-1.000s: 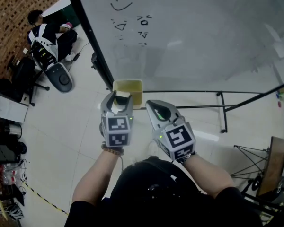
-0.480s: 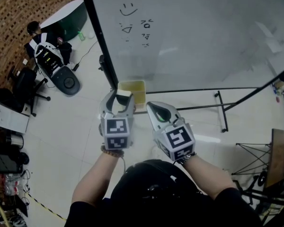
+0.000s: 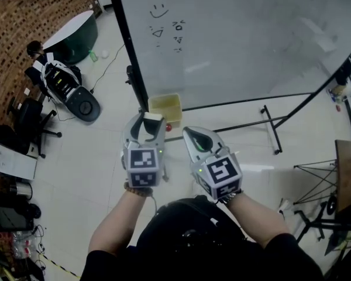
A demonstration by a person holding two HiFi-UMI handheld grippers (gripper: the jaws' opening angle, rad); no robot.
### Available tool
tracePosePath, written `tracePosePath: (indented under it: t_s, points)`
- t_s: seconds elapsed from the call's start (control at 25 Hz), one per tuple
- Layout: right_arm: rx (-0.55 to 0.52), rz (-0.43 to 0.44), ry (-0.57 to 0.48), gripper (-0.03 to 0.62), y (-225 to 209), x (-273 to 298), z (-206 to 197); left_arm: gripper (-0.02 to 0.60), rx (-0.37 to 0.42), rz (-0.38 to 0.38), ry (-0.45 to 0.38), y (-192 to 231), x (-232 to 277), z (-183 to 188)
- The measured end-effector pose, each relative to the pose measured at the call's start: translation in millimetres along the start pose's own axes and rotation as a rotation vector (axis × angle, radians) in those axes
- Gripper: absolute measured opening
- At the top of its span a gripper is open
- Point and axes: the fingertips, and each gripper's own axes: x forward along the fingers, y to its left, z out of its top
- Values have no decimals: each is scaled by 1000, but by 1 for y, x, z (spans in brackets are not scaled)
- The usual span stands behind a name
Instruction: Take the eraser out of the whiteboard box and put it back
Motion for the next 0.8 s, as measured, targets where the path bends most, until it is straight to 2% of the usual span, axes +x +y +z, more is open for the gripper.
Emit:
tracePosePath:
  t_s: [0.44,0.8]
  points:
    - [-9,-50,-12,25,38,-22,2,233,25,-52,-27,-1,-43,-3]
    - [-28,-45,-3,25,42,-47,2,233,29,-48,-24,-19,-64,-2]
